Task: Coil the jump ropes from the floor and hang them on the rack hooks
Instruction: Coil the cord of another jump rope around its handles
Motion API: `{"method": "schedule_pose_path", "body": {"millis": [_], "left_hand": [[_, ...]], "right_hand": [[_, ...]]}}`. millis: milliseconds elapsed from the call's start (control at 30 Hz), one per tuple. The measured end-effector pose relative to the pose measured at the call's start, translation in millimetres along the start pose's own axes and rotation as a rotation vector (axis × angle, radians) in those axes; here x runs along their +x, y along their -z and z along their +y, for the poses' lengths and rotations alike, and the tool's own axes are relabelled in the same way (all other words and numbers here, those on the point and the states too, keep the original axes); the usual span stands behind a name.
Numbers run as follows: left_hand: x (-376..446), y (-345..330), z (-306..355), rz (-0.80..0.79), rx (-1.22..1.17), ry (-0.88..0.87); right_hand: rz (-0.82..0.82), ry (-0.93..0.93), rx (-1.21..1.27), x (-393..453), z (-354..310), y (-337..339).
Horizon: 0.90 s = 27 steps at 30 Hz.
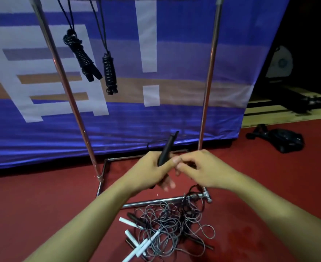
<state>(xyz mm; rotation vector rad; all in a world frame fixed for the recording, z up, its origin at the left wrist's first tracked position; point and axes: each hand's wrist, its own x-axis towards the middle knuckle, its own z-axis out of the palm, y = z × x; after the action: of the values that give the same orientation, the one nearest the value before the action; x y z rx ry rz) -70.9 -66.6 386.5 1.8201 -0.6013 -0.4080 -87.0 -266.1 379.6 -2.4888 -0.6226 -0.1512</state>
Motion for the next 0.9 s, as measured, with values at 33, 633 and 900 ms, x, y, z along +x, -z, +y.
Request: {"method": "schedule_pose_path", "body": {"millis": [33, 633, 900], "left_hand": [[3, 2, -2, -0.022, 0.079, 0.012], [17, 32, -18, -0.006, 0.269, 0.072], [12, 26, -9, 0.212, 0.103, -0.015]], "right_hand": [[-0.015, -0.016, 0.012, 1, 2, 2], [-0.067, -0.025, -0.044, -4, 28, 20], [-0.348, -0.054, -0.149, -10, 17, 22]]}}
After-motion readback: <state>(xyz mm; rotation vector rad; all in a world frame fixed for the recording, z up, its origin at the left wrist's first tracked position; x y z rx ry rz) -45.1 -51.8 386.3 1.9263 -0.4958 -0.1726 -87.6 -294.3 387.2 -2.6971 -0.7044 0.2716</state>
